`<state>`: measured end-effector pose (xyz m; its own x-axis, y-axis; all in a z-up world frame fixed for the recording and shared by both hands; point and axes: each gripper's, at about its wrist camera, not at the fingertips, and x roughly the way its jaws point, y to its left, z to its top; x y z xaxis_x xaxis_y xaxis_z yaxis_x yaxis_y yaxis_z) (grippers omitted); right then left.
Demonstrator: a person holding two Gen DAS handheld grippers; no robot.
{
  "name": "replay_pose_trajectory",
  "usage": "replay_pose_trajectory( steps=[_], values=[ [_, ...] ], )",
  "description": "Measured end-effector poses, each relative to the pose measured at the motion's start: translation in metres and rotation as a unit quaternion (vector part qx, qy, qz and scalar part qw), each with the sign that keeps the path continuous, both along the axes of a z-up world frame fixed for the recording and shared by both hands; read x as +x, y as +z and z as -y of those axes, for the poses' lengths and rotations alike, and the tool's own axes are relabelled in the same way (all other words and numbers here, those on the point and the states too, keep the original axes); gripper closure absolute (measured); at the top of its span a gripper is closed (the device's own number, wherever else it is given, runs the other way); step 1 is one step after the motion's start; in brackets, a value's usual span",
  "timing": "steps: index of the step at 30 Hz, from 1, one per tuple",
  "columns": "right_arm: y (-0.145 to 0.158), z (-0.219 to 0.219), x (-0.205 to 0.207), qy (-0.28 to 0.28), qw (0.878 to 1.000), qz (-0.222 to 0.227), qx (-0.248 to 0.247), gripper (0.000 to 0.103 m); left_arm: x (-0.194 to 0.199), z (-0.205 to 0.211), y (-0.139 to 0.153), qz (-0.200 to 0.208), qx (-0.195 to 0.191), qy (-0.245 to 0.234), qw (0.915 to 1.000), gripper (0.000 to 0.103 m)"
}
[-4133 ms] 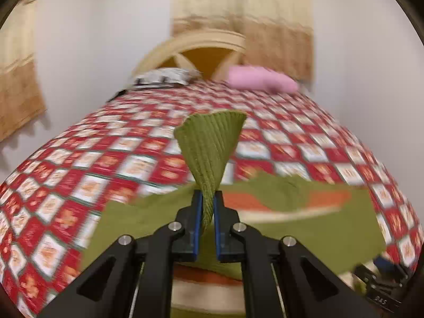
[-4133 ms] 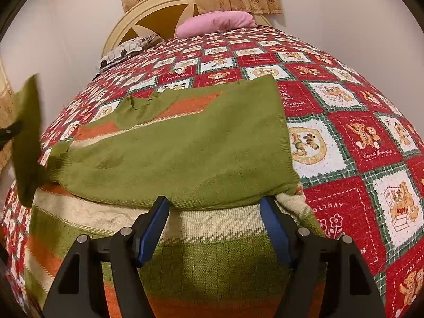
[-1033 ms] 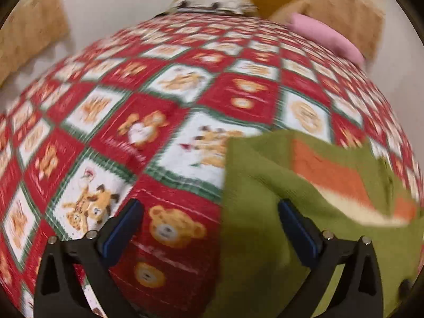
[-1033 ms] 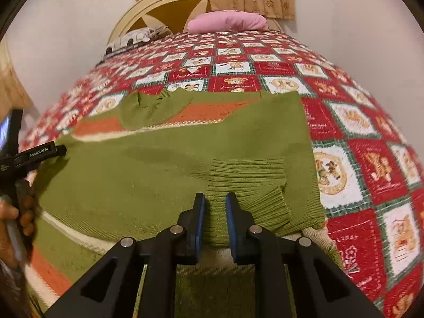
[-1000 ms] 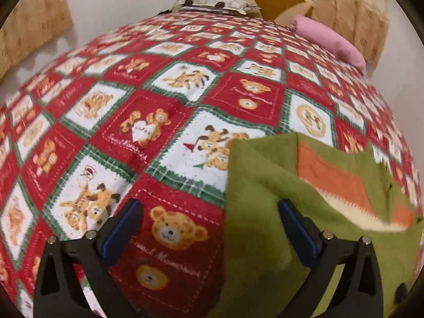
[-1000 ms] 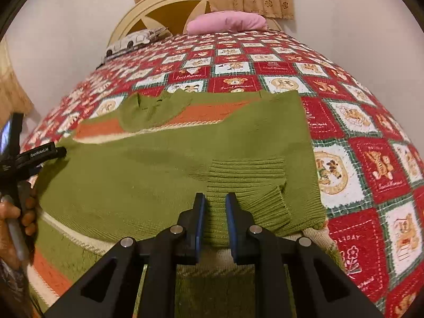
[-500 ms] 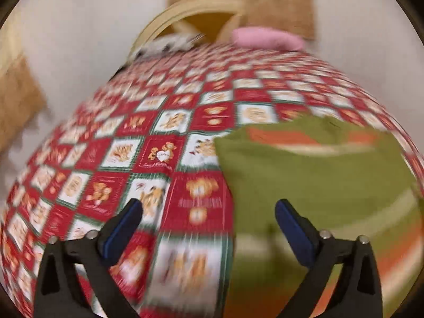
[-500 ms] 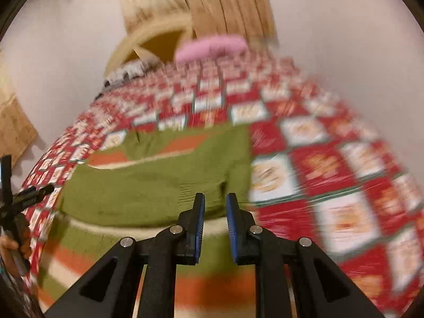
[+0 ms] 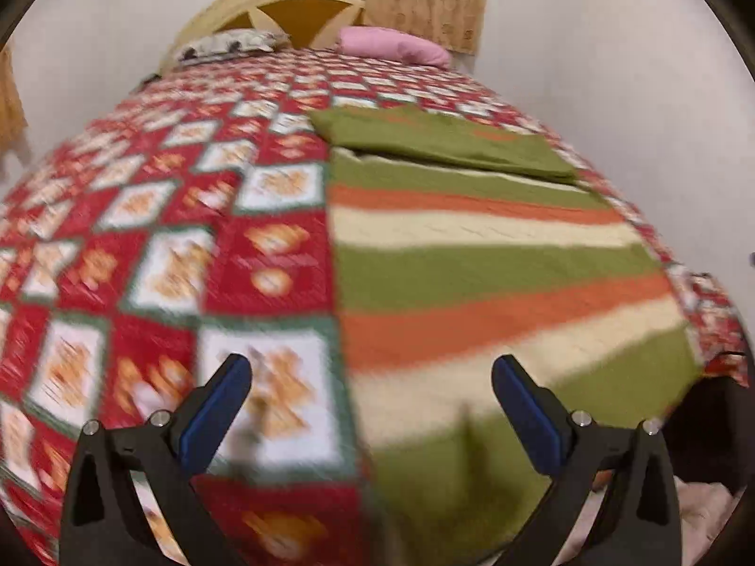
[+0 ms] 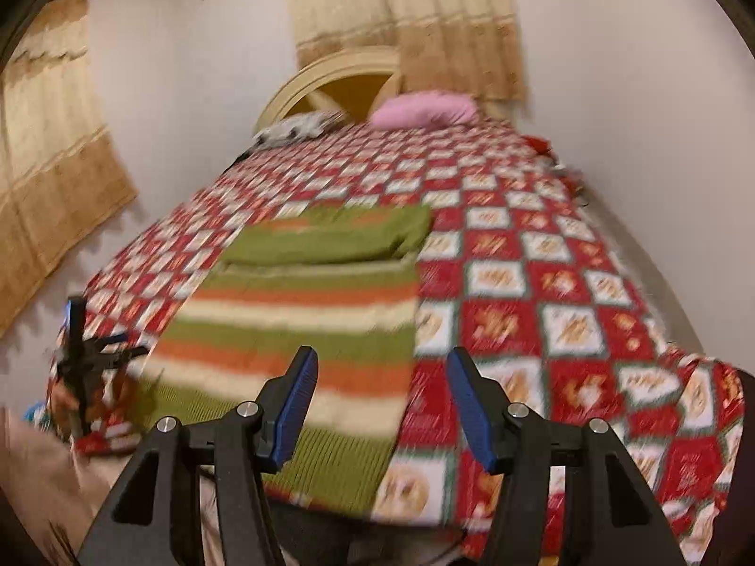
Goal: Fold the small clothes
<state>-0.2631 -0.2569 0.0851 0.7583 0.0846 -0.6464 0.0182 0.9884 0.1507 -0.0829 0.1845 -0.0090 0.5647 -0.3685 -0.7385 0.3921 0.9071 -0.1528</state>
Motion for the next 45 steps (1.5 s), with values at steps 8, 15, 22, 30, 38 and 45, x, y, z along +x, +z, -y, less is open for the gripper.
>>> replay_pose_trajectory(
  steps=[8,15,22,30,38,45],
  values=[
    [-0.106,-0.024,0.019,-0.017,0.993,-0.112,0.045,0.045,-0.033,0.019,-0.016,-0.024,0.003,-0.013,0.9996,0.011],
    [-0.134,-0.043,0.014,-0.006,0.990,-0.138,0.025,0.045,-0.045,0.007,-0.032,-0.062,0.007,0.008,0.9980,0.018],
    [-0.134,-0.051,0.014,0.002,0.990,-0.142,0.018,0.054,-0.051,0.009,-0.030,-0.061,-0.007,-0.004,0.9981,0.038],
    [-0.135,-0.049,0.017,-0.009,0.988,-0.151,0.015,0.090,-0.052,0.009,-0.029,-0.077,-0.019,-0.021,0.9966,0.051],
    [-0.130,-0.042,0.018,-0.012,0.987,-0.145,0.064,0.092,-0.036,-0.012,-0.031,-0.127,-0.074,0.007,0.9891,0.090],
    [-0.109,-0.035,0.035,0.002,0.983,-0.108,0.150,0.092,-0.028,-0.001,-0.014,-0.108,-0.068,-0.012,0.9917,0.095]
  ],
)
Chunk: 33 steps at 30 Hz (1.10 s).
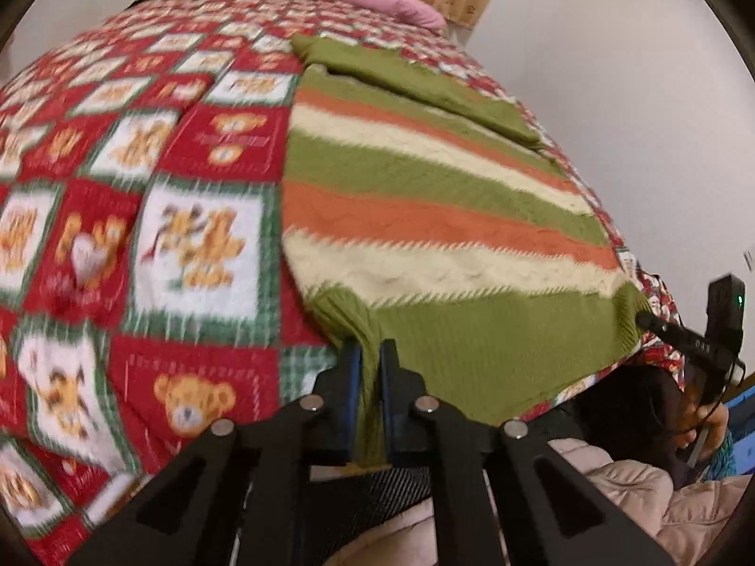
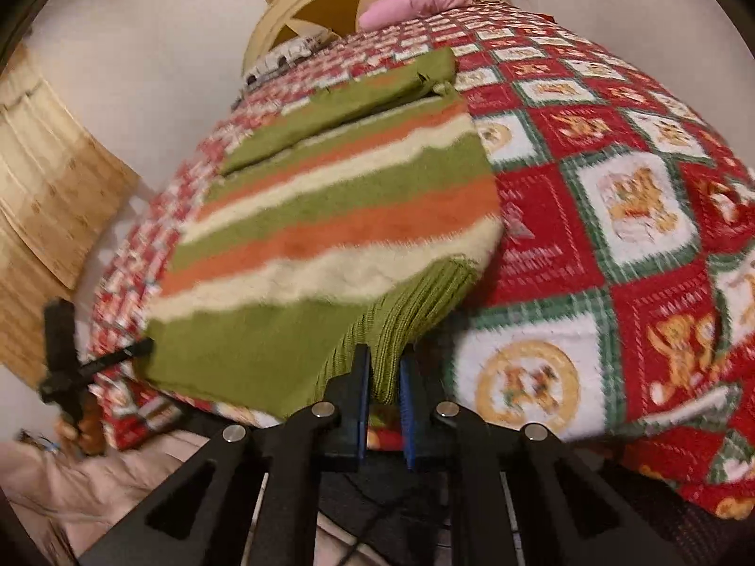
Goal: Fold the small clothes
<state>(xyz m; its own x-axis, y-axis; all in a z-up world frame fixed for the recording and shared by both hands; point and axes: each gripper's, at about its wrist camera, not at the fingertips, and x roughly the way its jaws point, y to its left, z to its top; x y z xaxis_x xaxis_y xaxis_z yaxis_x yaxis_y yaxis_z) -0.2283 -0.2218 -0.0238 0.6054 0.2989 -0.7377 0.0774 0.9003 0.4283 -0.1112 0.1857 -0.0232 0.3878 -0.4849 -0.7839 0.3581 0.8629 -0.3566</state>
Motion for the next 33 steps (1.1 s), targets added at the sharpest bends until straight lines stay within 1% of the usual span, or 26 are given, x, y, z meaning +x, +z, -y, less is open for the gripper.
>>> replay_pose_trajectory(
  steps=[3,5,7,9,11,15,17,18,20,21,22,23,24,26,28,30,31,32,33],
  values=[
    [0.013,-0.002,0.017,0.008,1.000,0.016,0.006,0.092,0.013,0.008,0.018,0.029,0.001,-0.011,0.9995,0.095],
    [0.024,-0.002,0.031,0.008,0.999,0.032,-0.003,0.092,0.025,0.012,0.031,0.053,0.004,-0.013,0.9985,0.095],
    [0.035,0.001,0.051,0.002,0.999,0.047,-0.020,0.092,0.041,0.014,0.042,0.068,0.001,-0.015,0.9976,0.095],
    [0.039,0.007,0.066,-0.005,0.998,0.053,-0.026,0.092,0.056,0.018,0.053,0.089,0.015,-0.015,0.9958,0.095],
    [0.042,0.012,0.082,-0.018,0.997,0.056,-0.040,0.092,0.070,0.023,0.063,0.111,0.047,-0.007,0.9926,0.095],
    [0.038,0.020,0.108,-0.041,0.997,0.057,-0.043,0.092,0.081,0.005,0.077,0.128,0.049,-0.006,0.9906,0.094],
    [0.030,0.025,0.124,-0.057,0.995,0.050,-0.057,0.092,0.082,-0.006,0.078,0.137,0.063,-0.002,0.9886,0.090],
    [0.024,0.029,0.131,-0.068,0.995,0.043,-0.062,0.092,0.082,-0.009,0.077,0.139,0.072,0.000,0.9877,0.090],
    [0.013,0.034,0.139,-0.084,0.994,0.032,-0.069,0.092,0.077,-0.017,0.070,0.141,0.101,-0.002,0.9849,0.089],
    [0.006,0.036,0.145,-0.091,0.993,0.025,-0.072,0.092,0.076,-0.019,0.067,0.139,0.108,-0.007,0.9844,0.088],
    [0.001,0.038,0.148,-0.094,0.993,0.020,-0.070,0.092,0.072,-0.021,0.062,0.134,0.116,-0.017,0.9841,0.081],
    [-0.003,0.039,0.151,-0.096,0.993,0.017,-0.064,0.093,0.066,-0.023,0.057,0.131,0.122,-0.033,0.9833,0.071],
    [-0.005,0.040,0.151,-0.097,0.993,0.015,-0.062,0.092,0.064,-0.023,0.055,0.131,0.126,-0.045,0.9824,0.064],
    [-0.006,0.038,0.153,-0.097,0.993,0.015,-0.067,0.092,0.051,-0.022,0.047,0.136,0.140,-0.081,0.9774,0.035],
    [-0.005,0.035,0.154,-0.094,0.992,0.015,-0.079,0.092,0.041,-0.015,0.046,0.149,0.146,-0.114,0.9715,0.024],
    [-0.005,0.033,0.154,-0.093,0.992,0.014,-0.083,0.092,0.032,0.001,0.047,0.176,0.148,-0.151,0.9613,0.018],
    [-0.006,0.033,0.154,-0.092,0.992,0.013,-0.084,0.092,0.033,0.008,0.046,0.189,0.152,-0.157,0.9574,0.007],
    [-0.006,0.032,0.153,-0.093,0.992,0.013,-0.084,0.092,0.035,0.014,0.046,0.197,0.155,-0.157,0.9553,0.001],
    [-0.006,0.033,0.154,-0.095,0.992,0.012,-0.083,0.092,0.042,0.021,0.045,0.200,0.150,-0.153,0.9561,0.001]
  ],
)
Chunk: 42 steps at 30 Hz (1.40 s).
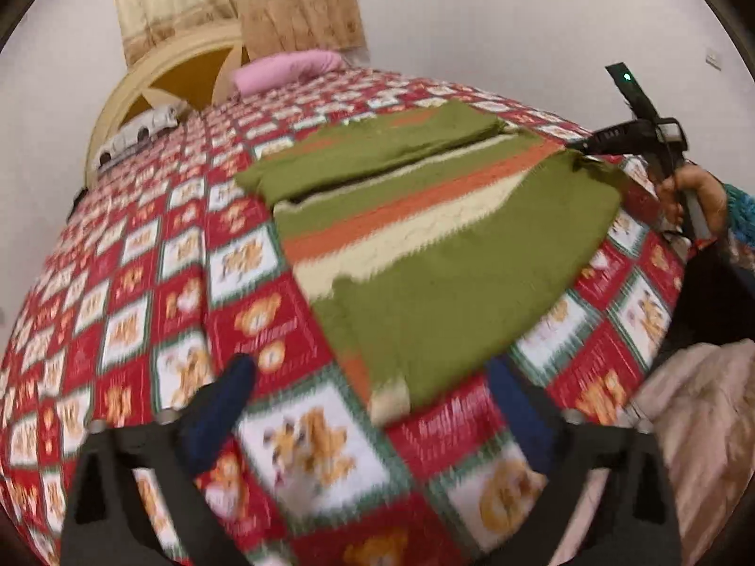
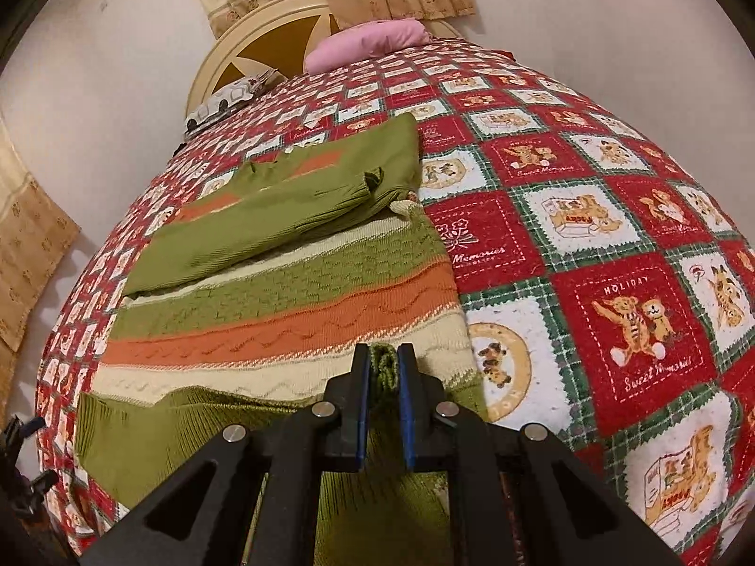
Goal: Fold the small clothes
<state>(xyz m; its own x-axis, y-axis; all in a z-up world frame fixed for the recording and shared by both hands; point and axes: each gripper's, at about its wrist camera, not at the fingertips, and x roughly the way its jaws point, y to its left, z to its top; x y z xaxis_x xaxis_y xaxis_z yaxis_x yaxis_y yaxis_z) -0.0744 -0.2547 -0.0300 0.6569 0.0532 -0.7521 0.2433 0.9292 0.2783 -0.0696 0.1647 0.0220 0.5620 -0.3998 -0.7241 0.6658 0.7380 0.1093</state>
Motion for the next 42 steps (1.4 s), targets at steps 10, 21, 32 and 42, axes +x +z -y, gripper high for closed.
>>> replay_pose_trajectory(
  steps=[10,21,32,42],
  values=[
    [-0.001,-0.005,0.000,-0.004,1.000,-0.003,-0.011,0.092,0.054,0.016,-0.037,-0.118,-0.085,0.091,0.9852,0.060],
    [0.030,0.042,-0.034,-0.041,0.986,0.117,0.112,0.052,0.046,0.018,-0.036,-0.138,-0.108,0.096,0.9798,0.087],
    [0.019,0.009,-0.016,0.059,0.997,0.044,0.020,0.048,0.050,0.023,-0.038,-0.143,-0.107,0.096,0.9793,0.072],
    [-0.007,-0.032,-0.002,0.128,0.985,-0.033,-0.107,0.089,0.045,0.032,-0.035,-0.137,-0.105,0.097,0.9801,0.092]
  ],
)
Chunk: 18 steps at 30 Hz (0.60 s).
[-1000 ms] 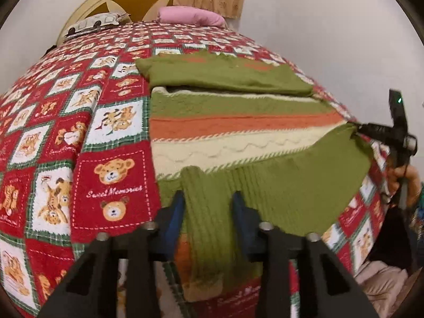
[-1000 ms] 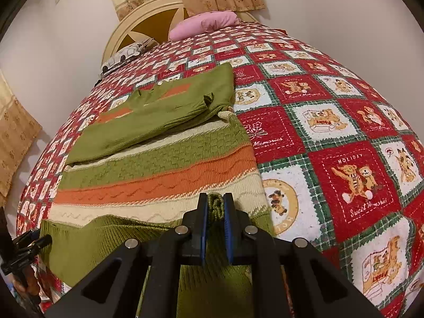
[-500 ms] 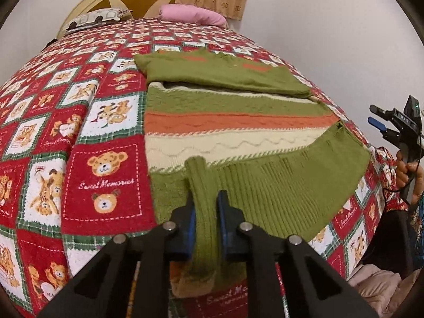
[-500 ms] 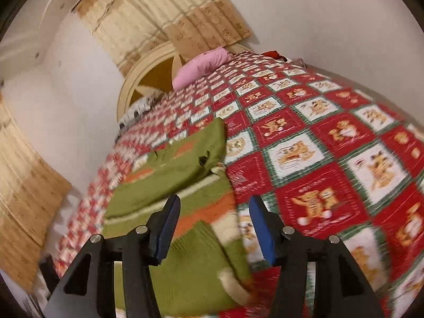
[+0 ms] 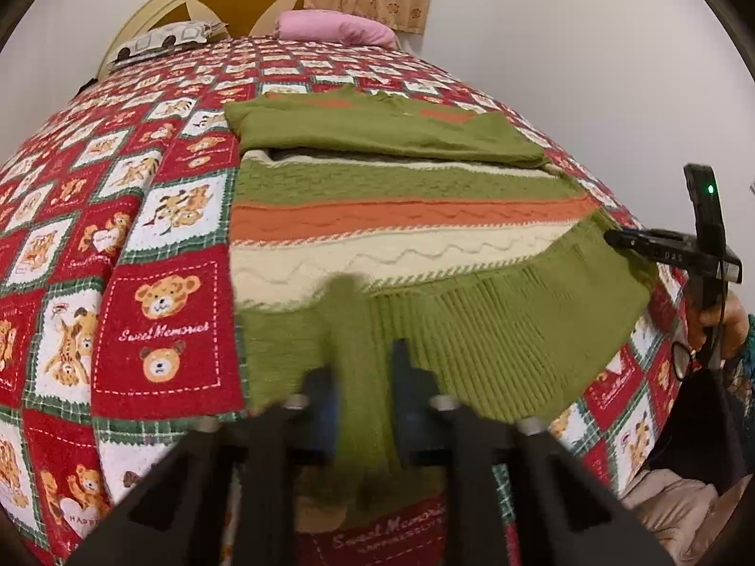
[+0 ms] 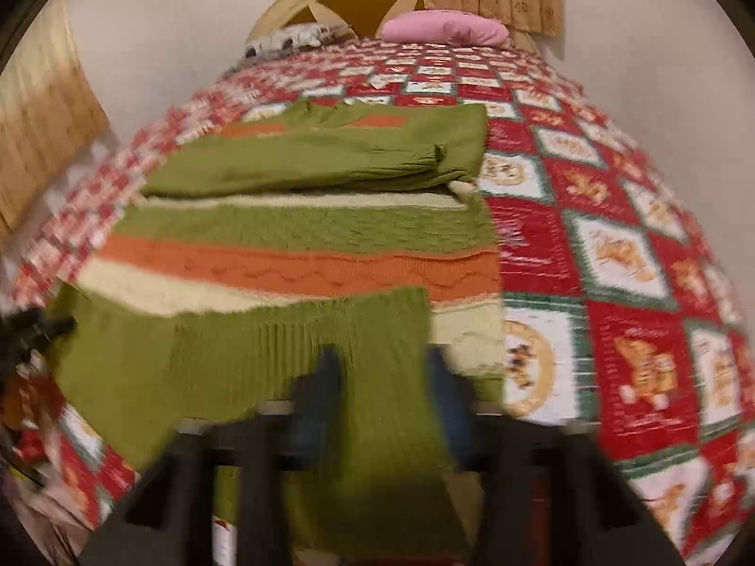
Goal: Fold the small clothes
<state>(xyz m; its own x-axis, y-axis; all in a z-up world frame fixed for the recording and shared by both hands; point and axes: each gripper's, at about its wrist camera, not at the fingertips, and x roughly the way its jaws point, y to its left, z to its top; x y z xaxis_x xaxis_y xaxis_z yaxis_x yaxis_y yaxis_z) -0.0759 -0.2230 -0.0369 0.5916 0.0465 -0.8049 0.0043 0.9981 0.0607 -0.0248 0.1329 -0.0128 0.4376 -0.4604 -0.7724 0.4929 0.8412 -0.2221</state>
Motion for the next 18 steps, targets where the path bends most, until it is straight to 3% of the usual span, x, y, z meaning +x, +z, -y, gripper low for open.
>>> replay_pose_trajectory(
  steps=[5,11,18],
  values=[
    [0.037,0.007,-0.008,-0.013,0.999,0.046,0.008,0.093,0.017,-0.012,0.013,-0.025,-0.043,0.025,0.9985,0.097],
    [0.090,0.001,0.001,-0.024,0.993,0.114,-0.005,0.093,0.042,-0.009,0.046,0.008,-0.058,0.035,0.9977,0.097],
    [0.106,0.006,0.047,-0.047,0.989,0.136,-0.023,0.093,0.106,-0.013,0.063,0.015,-0.066,0.076,0.9948,0.097]
  ],
)
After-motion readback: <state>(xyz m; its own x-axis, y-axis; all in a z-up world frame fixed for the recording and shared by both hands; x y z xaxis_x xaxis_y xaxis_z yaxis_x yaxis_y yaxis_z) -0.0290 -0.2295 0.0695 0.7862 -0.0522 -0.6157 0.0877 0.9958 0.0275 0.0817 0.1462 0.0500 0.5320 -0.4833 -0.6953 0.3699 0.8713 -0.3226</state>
